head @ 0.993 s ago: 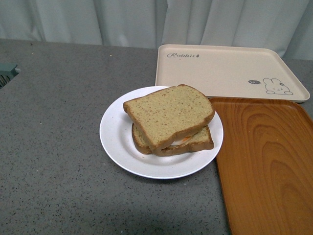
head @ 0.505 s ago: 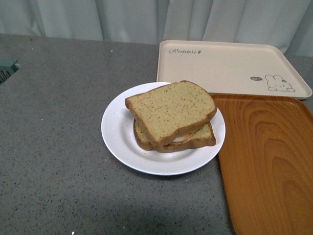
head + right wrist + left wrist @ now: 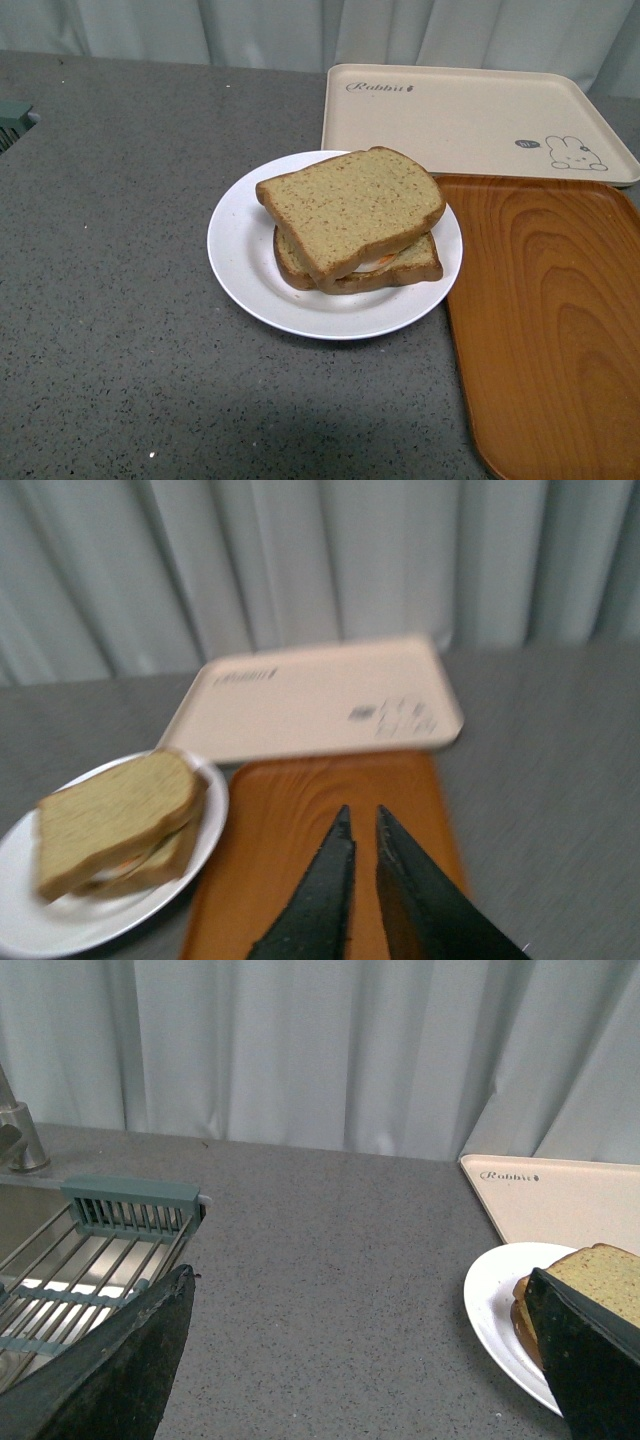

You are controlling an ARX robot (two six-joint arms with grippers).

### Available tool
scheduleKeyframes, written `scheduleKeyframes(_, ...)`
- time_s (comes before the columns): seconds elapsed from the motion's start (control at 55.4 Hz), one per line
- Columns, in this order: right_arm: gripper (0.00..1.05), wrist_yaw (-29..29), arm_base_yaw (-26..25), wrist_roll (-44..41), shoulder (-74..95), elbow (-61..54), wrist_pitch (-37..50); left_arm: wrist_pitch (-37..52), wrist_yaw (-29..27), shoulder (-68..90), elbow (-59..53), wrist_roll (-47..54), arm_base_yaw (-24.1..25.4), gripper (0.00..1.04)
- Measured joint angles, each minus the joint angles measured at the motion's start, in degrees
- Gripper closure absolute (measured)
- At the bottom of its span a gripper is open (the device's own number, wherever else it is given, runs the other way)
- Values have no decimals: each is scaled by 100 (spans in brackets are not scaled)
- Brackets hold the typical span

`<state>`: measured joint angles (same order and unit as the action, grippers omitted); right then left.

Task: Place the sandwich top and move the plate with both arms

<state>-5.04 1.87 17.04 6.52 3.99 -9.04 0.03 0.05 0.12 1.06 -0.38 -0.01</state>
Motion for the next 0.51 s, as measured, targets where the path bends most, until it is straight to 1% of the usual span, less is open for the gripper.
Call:
scheduleKeyframes(0.072,72,-68,136,1451,223,9,-96,0,-2,0,0,0,0,6)
scheduleKeyframes(0.09,71,-68,136,1526,225,9,-96,0,-2,2,0,0,0,6)
scheduleKeyframes(0.126,64,-57,140,1919,234,11,-94,0,-2,2,0,0,0,6)
scheduleKeyframes(0.144,62,-50,140,2050,236,11,-94,0,-2,0,0,-2,0,6)
scheduleKeyframes(0.162,58,-46,140,2225,234,11,-94,0,-4,0,0,-2,0,6)
scheduleKeyframes(0.253,44,-52,140,2540,229,17,-94,0,-2,0,0,0,0,6)
scheduleKeyframes(0.307,34,-52,146,2680,232,17,-94,0,-2,0,0,0,0,6)
scheduleKeyframes(0.325,28,-50,146,2728,232,17,-94,0,-2,0,0,0,0,6)
scheduleKeyframes(0.343,25,28,129,2695,197,4,-48,0,-2,0,0,0,0,6)
scheduleKeyframes(0.379,30,225,33,2306,2,-146,293,0,-2,0,0,0,0,6)
scheduleKeyframes(0.415,37,409,-70,1631,-310,-310,654,0,-4,-2,0,0,0,6)
scheduleKeyframes(0.451,44,535,-146,815,-542,-354,813,0,-28,-2,0,-2,0,6)
scheduleKeyframes(0.487,52,538,-175,42,-621,-345,892,0,-20,0,0,-2,0,6)
scheduleKeyframes(0.505,54,533,-175,-118,-623,-345,896,0,-13,0,0,0,0,6)
